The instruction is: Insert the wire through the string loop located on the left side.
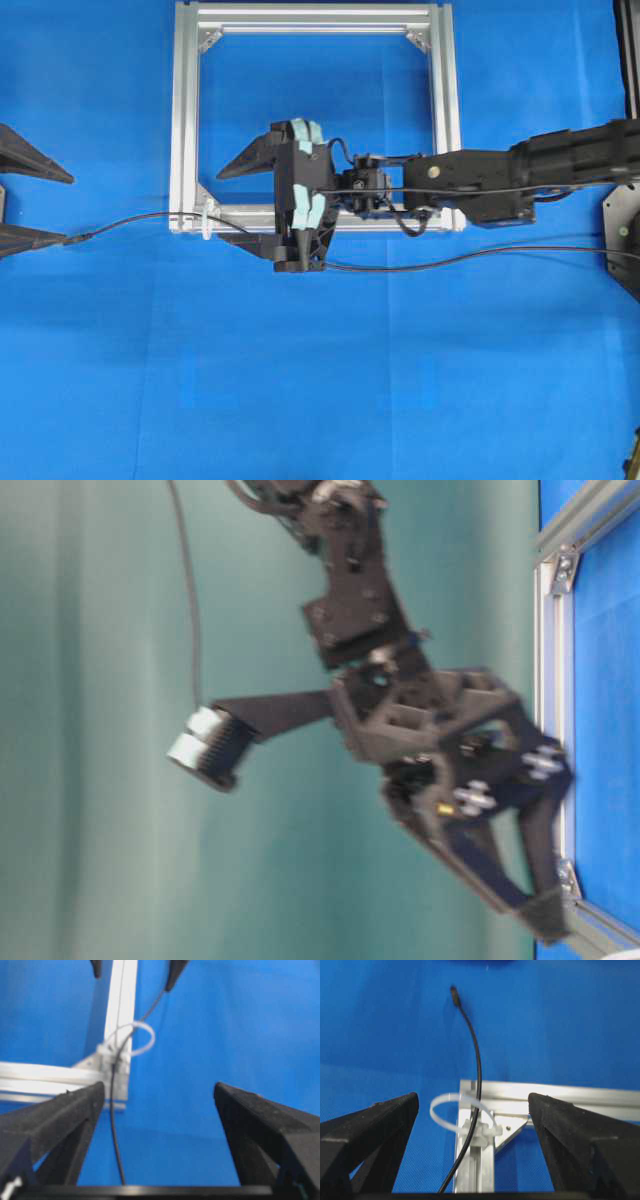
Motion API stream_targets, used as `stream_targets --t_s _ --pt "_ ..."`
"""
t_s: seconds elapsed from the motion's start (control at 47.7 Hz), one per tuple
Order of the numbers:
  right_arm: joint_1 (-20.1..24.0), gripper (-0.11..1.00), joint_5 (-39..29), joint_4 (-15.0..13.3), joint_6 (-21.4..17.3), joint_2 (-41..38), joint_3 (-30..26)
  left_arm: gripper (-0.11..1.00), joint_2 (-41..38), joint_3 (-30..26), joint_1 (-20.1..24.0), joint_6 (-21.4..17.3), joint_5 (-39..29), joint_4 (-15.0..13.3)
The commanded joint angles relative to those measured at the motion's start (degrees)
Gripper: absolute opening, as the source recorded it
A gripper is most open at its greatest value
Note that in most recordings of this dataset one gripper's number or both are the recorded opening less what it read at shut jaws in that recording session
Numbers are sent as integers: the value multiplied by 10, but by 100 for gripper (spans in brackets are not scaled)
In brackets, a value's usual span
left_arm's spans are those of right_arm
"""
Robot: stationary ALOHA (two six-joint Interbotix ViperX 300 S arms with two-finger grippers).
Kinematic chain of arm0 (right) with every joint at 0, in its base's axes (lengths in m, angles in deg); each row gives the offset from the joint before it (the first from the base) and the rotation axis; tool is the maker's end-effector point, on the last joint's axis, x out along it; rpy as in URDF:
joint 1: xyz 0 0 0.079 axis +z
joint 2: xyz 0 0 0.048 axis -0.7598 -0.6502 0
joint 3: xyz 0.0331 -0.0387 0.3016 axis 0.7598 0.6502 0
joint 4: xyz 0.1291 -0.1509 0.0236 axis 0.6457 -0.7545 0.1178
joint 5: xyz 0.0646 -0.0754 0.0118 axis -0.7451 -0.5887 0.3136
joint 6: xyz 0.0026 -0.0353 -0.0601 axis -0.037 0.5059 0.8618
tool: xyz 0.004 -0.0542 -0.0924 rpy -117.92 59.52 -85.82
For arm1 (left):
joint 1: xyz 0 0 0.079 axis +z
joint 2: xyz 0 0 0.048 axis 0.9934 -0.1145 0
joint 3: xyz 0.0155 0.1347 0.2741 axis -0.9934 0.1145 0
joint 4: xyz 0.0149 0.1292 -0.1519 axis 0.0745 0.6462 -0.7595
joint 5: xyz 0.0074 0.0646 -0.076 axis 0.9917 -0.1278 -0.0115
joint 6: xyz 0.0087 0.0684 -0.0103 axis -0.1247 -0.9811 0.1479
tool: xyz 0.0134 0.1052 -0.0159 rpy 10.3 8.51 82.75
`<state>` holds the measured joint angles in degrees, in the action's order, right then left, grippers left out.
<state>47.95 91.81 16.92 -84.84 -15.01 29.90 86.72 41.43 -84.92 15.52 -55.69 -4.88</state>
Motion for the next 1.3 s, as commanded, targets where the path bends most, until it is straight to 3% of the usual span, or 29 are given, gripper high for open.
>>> stream_targets --t_s 0.0,0.587,1.278 --pt "-1 96 -8 -1 0 37 -4 85 -10 -7 2 -2 21 2" --pt "-1 96 -38 -1 -1 100 6 85 -40 4 2 -4 113 5" --pt "-1 96 -37 0 -4 100 6 85 -39 4 2 -7 113 7"
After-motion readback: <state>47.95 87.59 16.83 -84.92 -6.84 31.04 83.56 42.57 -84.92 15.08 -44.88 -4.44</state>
